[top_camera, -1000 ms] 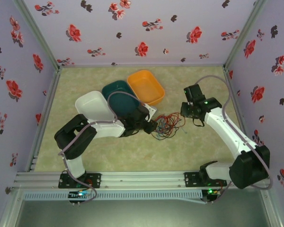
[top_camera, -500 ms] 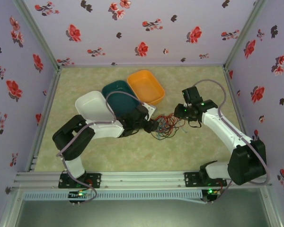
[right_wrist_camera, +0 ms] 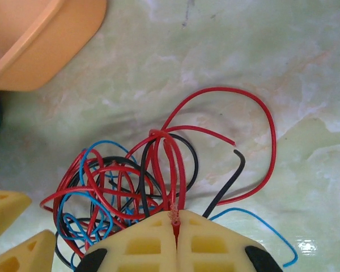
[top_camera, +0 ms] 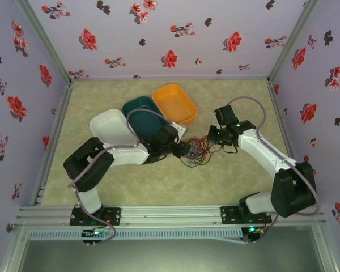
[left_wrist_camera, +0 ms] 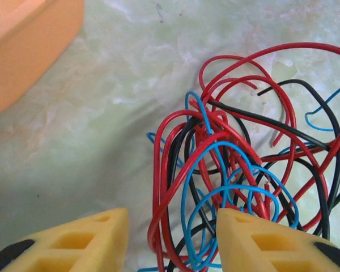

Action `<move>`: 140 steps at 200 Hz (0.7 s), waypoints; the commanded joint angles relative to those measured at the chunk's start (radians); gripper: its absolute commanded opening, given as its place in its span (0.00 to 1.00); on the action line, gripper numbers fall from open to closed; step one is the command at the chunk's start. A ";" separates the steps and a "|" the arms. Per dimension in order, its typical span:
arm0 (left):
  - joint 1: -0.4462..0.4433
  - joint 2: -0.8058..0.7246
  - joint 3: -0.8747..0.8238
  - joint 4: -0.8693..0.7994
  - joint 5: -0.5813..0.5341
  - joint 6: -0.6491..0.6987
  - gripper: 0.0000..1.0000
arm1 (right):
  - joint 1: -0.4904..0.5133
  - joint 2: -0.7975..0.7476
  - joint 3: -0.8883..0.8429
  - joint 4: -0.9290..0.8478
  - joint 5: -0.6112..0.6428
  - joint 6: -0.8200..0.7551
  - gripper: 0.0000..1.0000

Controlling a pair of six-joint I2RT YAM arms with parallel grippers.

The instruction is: Untangle the cables

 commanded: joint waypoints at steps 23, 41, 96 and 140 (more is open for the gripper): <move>0.006 0.067 0.070 -0.032 0.006 -0.009 0.37 | 0.064 -0.073 0.100 -0.092 0.093 -0.036 0.00; 0.004 0.087 0.082 -0.034 0.022 -0.016 0.33 | 0.077 -0.103 0.129 -0.120 0.086 -0.047 0.00; 0.004 0.113 0.098 -0.069 0.027 -0.017 0.16 | 0.081 -0.205 0.206 -0.134 -0.022 -0.054 0.00; 0.004 0.115 0.085 -0.059 0.027 -0.023 0.14 | 0.081 -0.235 0.322 -0.196 -0.054 -0.096 0.00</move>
